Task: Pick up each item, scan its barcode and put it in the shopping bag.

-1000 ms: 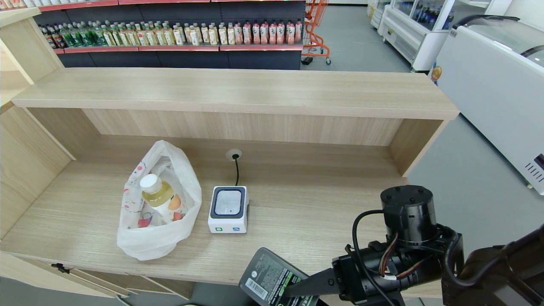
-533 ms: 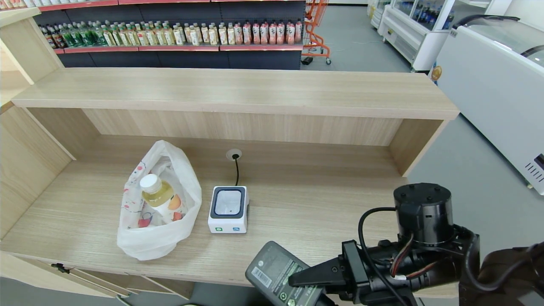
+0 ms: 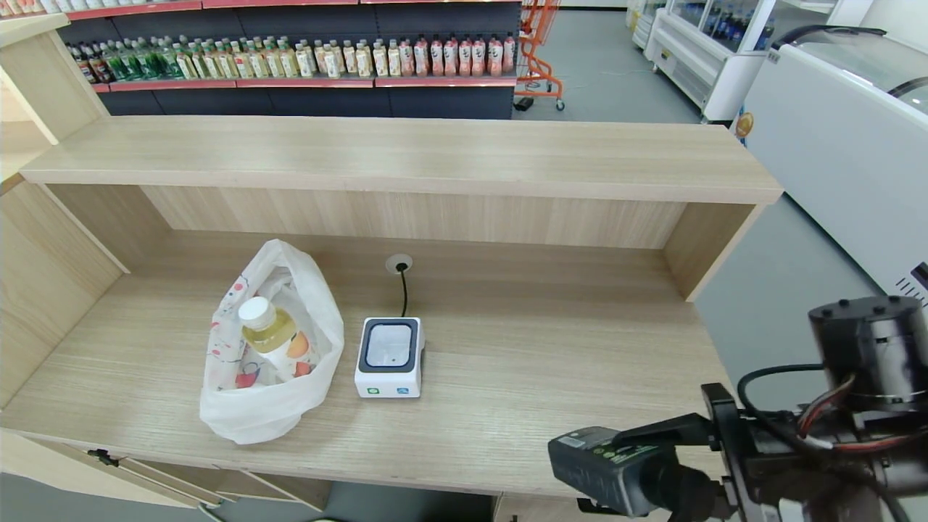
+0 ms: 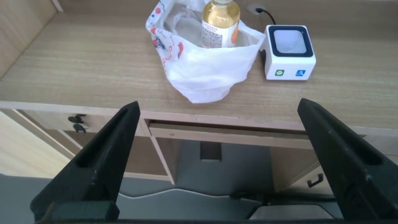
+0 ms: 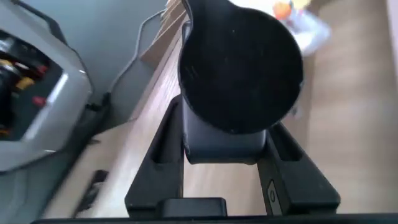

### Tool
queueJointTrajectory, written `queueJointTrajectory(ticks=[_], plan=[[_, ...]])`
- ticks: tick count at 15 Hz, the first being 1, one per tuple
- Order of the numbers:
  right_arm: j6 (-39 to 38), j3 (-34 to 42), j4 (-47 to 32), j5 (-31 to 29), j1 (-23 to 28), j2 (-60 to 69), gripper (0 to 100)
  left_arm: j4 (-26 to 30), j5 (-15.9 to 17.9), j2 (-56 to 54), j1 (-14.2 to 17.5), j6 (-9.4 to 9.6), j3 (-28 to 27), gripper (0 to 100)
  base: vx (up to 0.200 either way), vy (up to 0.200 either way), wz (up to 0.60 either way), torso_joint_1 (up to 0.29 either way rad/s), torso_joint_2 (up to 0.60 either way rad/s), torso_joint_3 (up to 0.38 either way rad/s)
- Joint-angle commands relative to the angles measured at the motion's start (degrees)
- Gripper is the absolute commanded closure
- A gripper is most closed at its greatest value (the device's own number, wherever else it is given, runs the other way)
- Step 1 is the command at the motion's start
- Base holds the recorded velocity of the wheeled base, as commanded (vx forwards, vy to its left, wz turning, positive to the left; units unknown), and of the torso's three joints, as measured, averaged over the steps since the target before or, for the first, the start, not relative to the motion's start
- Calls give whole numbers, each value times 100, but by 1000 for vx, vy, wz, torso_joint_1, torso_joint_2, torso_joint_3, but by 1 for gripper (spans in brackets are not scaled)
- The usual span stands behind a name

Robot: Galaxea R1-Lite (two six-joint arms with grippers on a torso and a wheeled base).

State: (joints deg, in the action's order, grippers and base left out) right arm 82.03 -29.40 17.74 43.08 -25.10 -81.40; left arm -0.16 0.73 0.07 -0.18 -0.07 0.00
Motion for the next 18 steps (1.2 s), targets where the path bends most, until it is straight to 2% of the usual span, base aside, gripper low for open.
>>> queueJointTrajectory(ticks=[1,5,6,7,9,11,13,18], plan=[[-1945,-127,-209,165,480,625,100,-2,-3,1,1,-1,0,0,0,0,0,0,0,0],[-6603,-180,37,25,471,933,100,-2,-3,1,1,-1,0,0,0,0,0,0,0,0],[-7192,-189,90,-125,453,985,100,-2,-3,1,1,-1,0,0,0,0,0,0,0,0],[-8203,-162,239,-546,278,1117,100,-2,-3,1,1,-1,0,0,0,0,0,0,0,0],[-9495,-101,283,-1056,5,1346,100,-2,-3,1,1,-1,0,0,0,0,0,0,0,0],[-10444,-101,283,-1478,-267,1486,100,-2,-3,1,1,-1,0,0,0,0,0,0,0,0],[-10919,-92,283,-1698,-329,1434,100,-2,6,1,1,-1,0,0,0,0,0,0,0,0],[-11059,40,292,-1698,-338,1311,100,-2,-3,1,-8,-1,0,0,0,0,0,0,0,0]])
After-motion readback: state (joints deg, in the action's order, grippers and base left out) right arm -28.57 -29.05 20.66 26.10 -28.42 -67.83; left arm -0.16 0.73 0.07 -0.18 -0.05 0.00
